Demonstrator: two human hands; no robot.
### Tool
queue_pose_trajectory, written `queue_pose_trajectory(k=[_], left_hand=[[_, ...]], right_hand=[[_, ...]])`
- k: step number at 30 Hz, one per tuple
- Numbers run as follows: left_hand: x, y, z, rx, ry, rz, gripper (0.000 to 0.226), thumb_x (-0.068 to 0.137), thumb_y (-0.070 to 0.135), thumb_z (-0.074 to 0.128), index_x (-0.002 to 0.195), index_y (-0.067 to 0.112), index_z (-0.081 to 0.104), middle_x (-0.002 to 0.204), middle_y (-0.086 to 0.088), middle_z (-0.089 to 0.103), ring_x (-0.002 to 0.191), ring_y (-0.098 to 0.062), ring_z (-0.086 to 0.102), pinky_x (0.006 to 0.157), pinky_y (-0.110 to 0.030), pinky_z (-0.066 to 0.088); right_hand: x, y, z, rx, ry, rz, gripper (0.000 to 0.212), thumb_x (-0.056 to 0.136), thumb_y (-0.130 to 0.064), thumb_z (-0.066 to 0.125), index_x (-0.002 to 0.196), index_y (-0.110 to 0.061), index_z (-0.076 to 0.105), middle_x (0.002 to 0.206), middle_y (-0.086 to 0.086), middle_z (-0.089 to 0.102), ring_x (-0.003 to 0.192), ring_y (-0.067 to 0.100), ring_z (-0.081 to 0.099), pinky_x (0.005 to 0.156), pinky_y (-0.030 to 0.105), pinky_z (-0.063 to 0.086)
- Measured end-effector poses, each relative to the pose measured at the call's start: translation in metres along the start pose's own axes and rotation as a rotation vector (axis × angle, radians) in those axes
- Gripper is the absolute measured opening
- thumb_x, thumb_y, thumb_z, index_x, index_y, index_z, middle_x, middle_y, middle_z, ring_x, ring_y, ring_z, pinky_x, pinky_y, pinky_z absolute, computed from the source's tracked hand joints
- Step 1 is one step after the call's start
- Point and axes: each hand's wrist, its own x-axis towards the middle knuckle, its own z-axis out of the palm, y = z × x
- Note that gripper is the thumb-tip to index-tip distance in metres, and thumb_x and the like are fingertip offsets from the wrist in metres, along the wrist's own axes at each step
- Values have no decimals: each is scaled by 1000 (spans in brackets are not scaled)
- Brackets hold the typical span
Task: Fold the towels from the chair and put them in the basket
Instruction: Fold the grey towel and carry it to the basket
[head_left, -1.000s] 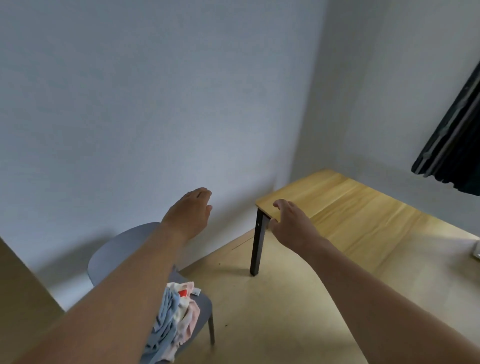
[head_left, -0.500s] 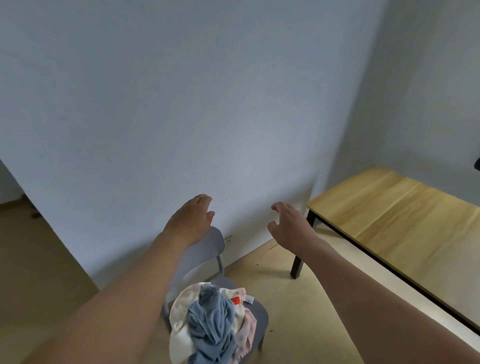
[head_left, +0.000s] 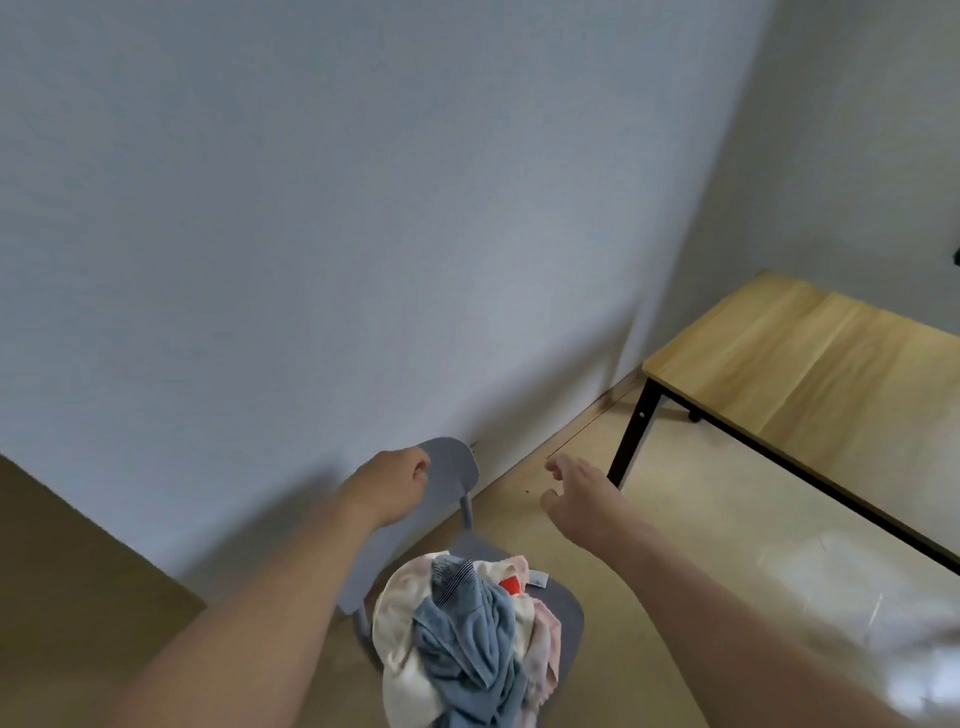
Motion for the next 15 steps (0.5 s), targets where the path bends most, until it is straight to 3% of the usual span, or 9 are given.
queue_pose_trajectory(k=[3,6,10,12,15], left_hand=[[42,-37,36,-6,-130,8,27,97,19,41,117,18,59,119,-3,62,105,-21,57,88,-29,44],[85,-79,100,-72,-205,-12,27,95,14,42,115,17,61,116,-3,61,104,-20,57,88,-28,44],[139,-136,210,-104,-322,0,25,93,14,43,109,21,61,116,-2,63,102,-19,57,93,-34,48],[166,-159,258,-109,-325,4,26,94,17,44,112,21,61,117,1,62,106,-19,57,95,-33,46],[209,-190,320,-151,-278,-3,26,93,20,44,112,24,61,121,-1,62,108,-20,57,99,-35,45]], right_hand=[[26,1,54,4,-60,52,41,95,-17,44,136,-13,44,135,6,49,121,23,49,98,30,40],[59,12,127,-56,-140,50,38,96,-14,40,133,-9,47,135,5,49,119,19,48,98,25,38],[101,49,244,-157,-251,63,23,92,-17,39,110,-13,52,113,6,55,100,23,50,92,34,40],[116,69,295,-190,-298,81,22,93,-20,40,111,-14,51,106,5,51,99,26,52,84,35,40],[141,103,368,-255,-343,47,33,93,-25,45,124,-12,46,128,6,50,115,24,50,86,31,34]])
